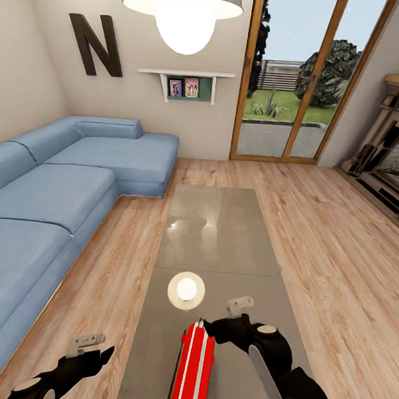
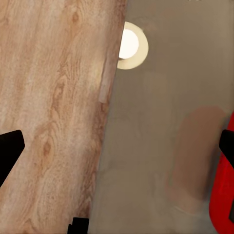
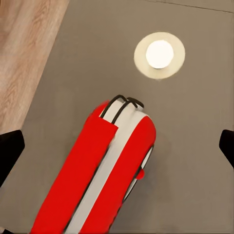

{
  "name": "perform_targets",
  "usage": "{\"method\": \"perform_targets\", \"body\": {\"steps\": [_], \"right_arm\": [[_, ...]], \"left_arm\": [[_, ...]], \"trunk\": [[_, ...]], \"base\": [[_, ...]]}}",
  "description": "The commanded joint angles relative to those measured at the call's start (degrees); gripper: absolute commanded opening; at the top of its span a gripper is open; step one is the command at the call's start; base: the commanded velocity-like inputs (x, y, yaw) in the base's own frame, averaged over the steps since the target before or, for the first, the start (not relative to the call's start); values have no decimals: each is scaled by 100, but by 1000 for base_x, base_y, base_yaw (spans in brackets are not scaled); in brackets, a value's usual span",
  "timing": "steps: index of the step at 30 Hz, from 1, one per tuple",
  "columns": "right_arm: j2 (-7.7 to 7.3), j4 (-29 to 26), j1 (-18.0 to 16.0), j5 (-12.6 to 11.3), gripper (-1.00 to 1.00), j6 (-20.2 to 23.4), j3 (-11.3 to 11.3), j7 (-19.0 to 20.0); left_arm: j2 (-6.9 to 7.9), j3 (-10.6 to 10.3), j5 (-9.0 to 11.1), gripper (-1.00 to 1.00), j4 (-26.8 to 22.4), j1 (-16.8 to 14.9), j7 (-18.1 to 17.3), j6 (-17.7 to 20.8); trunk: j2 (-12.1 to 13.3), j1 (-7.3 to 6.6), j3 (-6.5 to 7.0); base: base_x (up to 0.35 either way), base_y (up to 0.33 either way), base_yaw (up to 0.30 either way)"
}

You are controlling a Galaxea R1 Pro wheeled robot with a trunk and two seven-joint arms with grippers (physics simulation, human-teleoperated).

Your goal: Turn on the radio receiver that's on the table in the living room.

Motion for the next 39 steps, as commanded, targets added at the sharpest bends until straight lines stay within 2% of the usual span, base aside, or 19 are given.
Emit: {"method": "perform_targets", "body": {"steps": [1, 11, 24, 39], "right_arm": [[-5, -2, 31, 4, 100, 1, -3, 23], [-22, -43, 37, 7, 100, -37, -8, 5], [-22, -45, 37, 2, 100, -40, -8, 9], [-26, -45, 37, 2, 100, -55, -9, 1]], "left_arm": [[0, 0, 3, 100, 0, 0, 0, 0], [4, 3, 7, 100, 0, 0, 0, 1], [5, 9, 16, 100, 0, 0, 0, 1], [6, 1, 25, 100, 0, 0, 0, 1]], "trunk": [[0, 0, 0], [0, 0, 0], [0, 0, 0], [0, 0, 0]], "base": [[0, 0, 0], [0, 0, 20], [0, 0, 251], [0, 0, 12]]}}
